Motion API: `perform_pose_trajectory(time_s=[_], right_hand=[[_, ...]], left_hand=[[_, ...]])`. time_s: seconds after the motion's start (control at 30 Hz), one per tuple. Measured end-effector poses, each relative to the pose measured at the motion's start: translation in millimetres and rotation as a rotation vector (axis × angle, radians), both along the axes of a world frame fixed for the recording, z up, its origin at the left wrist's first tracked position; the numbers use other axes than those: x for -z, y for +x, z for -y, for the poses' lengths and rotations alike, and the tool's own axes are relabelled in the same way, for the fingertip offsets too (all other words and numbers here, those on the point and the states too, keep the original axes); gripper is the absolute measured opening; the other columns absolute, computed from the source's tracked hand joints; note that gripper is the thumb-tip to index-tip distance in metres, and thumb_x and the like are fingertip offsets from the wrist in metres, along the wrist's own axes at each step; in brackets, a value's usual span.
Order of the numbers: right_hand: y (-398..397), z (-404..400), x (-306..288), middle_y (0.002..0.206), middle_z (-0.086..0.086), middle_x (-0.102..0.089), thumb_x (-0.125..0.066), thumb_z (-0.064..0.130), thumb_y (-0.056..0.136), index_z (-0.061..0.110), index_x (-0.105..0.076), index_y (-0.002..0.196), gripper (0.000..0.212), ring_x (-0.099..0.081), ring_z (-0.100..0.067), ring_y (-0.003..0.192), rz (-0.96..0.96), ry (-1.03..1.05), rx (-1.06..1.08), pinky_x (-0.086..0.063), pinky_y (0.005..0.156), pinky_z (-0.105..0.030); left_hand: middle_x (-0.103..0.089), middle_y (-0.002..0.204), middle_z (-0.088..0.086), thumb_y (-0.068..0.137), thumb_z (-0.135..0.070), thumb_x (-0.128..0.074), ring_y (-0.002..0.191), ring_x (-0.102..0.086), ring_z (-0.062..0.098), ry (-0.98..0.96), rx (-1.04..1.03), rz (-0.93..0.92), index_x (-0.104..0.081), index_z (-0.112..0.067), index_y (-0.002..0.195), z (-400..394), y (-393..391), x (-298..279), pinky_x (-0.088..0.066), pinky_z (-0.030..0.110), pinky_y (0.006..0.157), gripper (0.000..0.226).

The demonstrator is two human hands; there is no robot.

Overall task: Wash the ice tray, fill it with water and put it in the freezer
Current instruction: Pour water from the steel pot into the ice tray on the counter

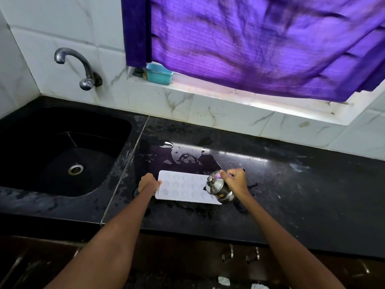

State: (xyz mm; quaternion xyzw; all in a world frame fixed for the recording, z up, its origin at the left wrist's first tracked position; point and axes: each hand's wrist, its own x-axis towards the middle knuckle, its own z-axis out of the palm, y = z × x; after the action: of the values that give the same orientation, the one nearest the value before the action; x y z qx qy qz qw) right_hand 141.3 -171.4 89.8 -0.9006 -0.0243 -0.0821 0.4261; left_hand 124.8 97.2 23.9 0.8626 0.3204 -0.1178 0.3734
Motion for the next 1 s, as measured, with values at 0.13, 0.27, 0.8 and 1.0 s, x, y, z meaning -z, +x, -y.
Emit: perform_pose_trajectory(time_s=[0.13, 0.27, 0.8, 1.0], right_hand=[[0.9, 0.4, 1.2, 0.040, 0.005, -0.025, -0.068, 0.008, 0.077, 0.022, -0.026, 0.039, 0.059, -0.021, -0.007, 0.039, -0.005, -0.003, -0.003, -0.020, 0.045, -0.023], [2.0, 1.4, 3.1, 0.040, 0.006, -0.024, -0.069, 0.006, 0.076, 0.021, -0.026, 0.039, 0.059, -0.019, -0.003, 0.037, -0.011, 0.043, 0.019, -0.019, 0.043, -0.023], [3.9, -25.9, 6.1, 0.034, 0.011, -0.018, -0.070, 0.009, 0.076, 0.023, -0.022, 0.039, 0.061, -0.017, -0.005, 0.035, -0.017, 0.027, -0.032, -0.018, 0.040, -0.017], [2.8, -31.1, 6.9, 0.041, 0.007, -0.016, -0.069, 0.010, 0.075, 0.021, -0.018, 0.040, 0.063, -0.019, -0.010, 0.036, 0.008, -0.059, -0.063, -0.021, 0.046, -0.026]], left_hand=[[-0.060, 0.127, 0.019, 0.088, -0.024, -0.065, 0.116, -0.059, 0.035, -0.007, -0.006, -0.005, -0.058, 0.001, 0.119, 0.2, -0.8, -1.2, -0.050, 0.040, 0.092, 0.041], [-0.060, 0.127, 0.019, 0.089, -0.025, -0.064, 0.117, -0.059, 0.035, -0.001, -0.002, -0.016, -0.059, 0.001, 0.120, 1.1, -1.5, -4.1, -0.050, 0.039, 0.090, 0.041], [-0.061, 0.126, 0.018, 0.088, -0.026, -0.065, 0.115, -0.060, 0.035, -0.028, -0.019, -0.008, -0.061, -0.002, 0.119, -1.3, -2.2, -1.3, -0.050, 0.040, 0.093, 0.040], [-0.059, 0.129, 0.018, 0.089, -0.026, -0.064, 0.118, -0.058, 0.034, -0.007, -0.019, -0.015, -0.060, -0.002, 0.121, 0.7, -2.0, -1.5, -0.049, 0.040, 0.093, 0.040]])
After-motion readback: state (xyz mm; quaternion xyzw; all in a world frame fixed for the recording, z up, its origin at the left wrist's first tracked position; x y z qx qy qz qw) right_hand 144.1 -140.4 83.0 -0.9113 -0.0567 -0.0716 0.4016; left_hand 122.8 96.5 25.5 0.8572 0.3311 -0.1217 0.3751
